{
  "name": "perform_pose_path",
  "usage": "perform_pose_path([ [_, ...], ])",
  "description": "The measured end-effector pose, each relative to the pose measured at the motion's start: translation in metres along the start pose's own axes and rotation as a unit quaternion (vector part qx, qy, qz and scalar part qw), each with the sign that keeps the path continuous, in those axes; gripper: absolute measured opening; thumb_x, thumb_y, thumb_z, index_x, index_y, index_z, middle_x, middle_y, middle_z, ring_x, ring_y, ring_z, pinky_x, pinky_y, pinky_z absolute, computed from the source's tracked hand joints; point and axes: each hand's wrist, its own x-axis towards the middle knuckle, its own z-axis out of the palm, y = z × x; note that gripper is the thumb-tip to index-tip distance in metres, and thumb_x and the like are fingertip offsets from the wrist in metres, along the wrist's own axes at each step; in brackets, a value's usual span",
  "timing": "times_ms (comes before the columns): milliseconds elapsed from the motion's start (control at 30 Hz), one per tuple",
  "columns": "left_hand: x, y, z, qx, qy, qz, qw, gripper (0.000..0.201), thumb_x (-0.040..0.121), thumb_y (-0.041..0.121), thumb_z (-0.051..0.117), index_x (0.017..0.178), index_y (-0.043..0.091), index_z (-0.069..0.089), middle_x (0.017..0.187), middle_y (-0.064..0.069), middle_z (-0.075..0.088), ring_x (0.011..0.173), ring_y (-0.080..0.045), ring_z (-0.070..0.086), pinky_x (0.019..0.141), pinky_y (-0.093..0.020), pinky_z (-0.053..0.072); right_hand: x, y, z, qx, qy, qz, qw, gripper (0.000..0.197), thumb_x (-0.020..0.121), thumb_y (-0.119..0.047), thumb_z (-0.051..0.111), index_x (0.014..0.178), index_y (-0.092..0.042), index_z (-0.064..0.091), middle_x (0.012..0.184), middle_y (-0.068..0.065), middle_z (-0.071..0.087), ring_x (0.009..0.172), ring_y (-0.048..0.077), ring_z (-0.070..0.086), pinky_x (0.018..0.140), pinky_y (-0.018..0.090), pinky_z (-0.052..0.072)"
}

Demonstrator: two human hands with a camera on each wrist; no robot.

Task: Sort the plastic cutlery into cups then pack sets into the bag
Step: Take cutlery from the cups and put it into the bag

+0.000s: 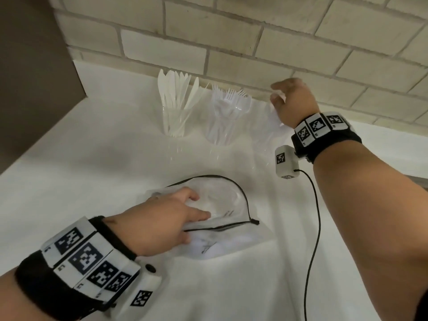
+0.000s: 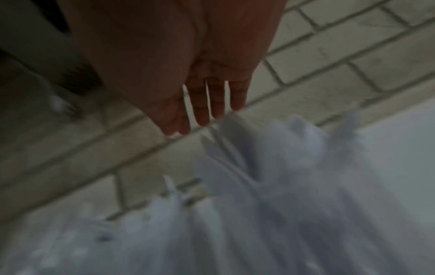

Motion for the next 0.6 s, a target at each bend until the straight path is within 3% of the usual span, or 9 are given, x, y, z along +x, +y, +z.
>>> perform_pose_path([
  [67, -0.002, 0.001, 0.001, -0.006, 0.041, 0.0, 0.999, 0.057, 0.088, 0.039, 0.059, 0.137, 0.053, 0.035, 0.147, 0.018, 0.012, 0.128, -0.012, 0.036, 0.108, -0.027, 0.032, -0.018, -0.024, -0.009, 0.006, 0.026, -0.053, 0.998, 0.032, 0.095, -0.024, 0.052, 0.125, -0.015, 0.06, 0.133, 0.009, 0.049, 0.119, 0.026, 0.049, 0.103, 0.027, 0.034],
  [133, -0.005, 0.0, 0.0, -0.019, 0.079, -0.007, 0.997, 0.056, 0.083, 0.039, 0.065, 0.133, 0.049, 0.042, 0.142, 0.02, 0.019, 0.124, -0.013, 0.038, 0.103, -0.025, 0.035, -0.045, -0.056, -0.014, 0.05, 0.004, -0.119, 0.992, 0.025, 0.091, -0.02, 0.058, 0.114, -0.015, 0.067, 0.115, 0.004, 0.056, 0.093, 0.015, 0.056, 0.087, 0.016, 0.039],
  [200, -0.01, 0.002, -0.003, -0.008, 0.099, -0.014, 0.995, 0.048, 0.079, 0.04, 0.068, 0.123, 0.042, 0.049, 0.131, 0.018, 0.029, 0.116, -0.013, 0.042, 0.093, -0.021, 0.036, -0.078, -0.087, -0.016, 0.097, -0.061, -0.183, 0.976, 0.019, 0.088, -0.016, 0.063, 0.104, -0.017, 0.071, 0.097, -0.006, 0.057, 0.077, 0.006, 0.055, 0.073, 0.003, 0.036],
  [267, -0.013, 0.005, -0.005, 0.011, 0.104, -0.021, 0.994, 0.036, 0.081, 0.039, 0.066, 0.114, 0.036, 0.051, 0.116, 0.014, 0.034, 0.107, -0.014, 0.044, 0.083, -0.022, 0.034, -0.107, -0.11, -0.016, 0.121, -0.178, -0.227, 0.95, 0.017, 0.087, -0.013, 0.064, 0.1, -0.02, 0.072, 0.088, -0.015, 0.059, 0.072, -0.003, 0.056, 0.072, -0.002, 0.036],
  [333, -0.012, 0.01, -0.007, 0.035, 0.103, -0.026, 0.994, 0.027, 0.086, 0.035, 0.059, 0.111, 0.034, 0.052, 0.105, 0.01, 0.036, 0.103, -0.018, 0.045, 0.082, -0.027, 0.036, -0.128, -0.122, -0.01, 0.094, -0.296, -0.246, 0.918, 0.019, 0.087, -0.013, 0.062, 0.101, -0.022, 0.071, 0.085, -0.017, 0.062, 0.073, -0.001, 0.057, 0.07, 0.003, 0.038],
  [400, -0.012, 0.012, -0.009, 0.051, 0.095, -0.035, 0.994, 0.024, 0.09, 0.031, 0.052, 0.114, 0.033, 0.055, 0.097, 0.008, 0.04, 0.102, -0.02, 0.047, 0.082, -0.029, 0.039, -0.143, -0.126, -0.001, 0.029, -0.363, -0.248, 0.898, 0.023, 0.088, -0.013, 0.058, 0.107, -0.022, 0.068, 0.088, -0.013, 0.063, 0.078, 0.005, 0.054, 0.07, 0.015, 0.039],
  [500, -0.014, 0.013, -0.011, 0.053, 0.092, -0.051, 0.993, 0.028, 0.092, 0.028, 0.048, 0.119, 0.033, 0.054, 0.097, 0.006, 0.053, 0.101, -0.021, 0.052, 0.082, -0.033, 0.046, -0.156, -0.122, 0.006, 0.002, -0.384, -0.221, 0.896, 0.022, 0.086, -0.017, 0.057, 0.107, -0.021, 0.063, 0.096, -0.006, 0.069, 0.082, 0.012, 0.056, 0.073, 0.022, 0.04],
  [600, -0.02, 0.012, -0.007, 0.027, 0.099, -0.064, 0.993, 0.023, 0.092, 0.027, 0.047, 0.114, 0.032, 0.042, 0.087, 0.004, 0.056, 0.085, -0.021, 0.054, 0.068, -0.032, 0.041, -0.162, -0.12, 0.007, 0.011, -0.391, -0.193, 0.9, 0.018, 0.082, -0.025, 0.063, 0.099, -0.021, 0.06, 0.082, -0.009, 0.064, 0.075, 0.013, 0.056, 0.068, 0.024, 0.043],
])
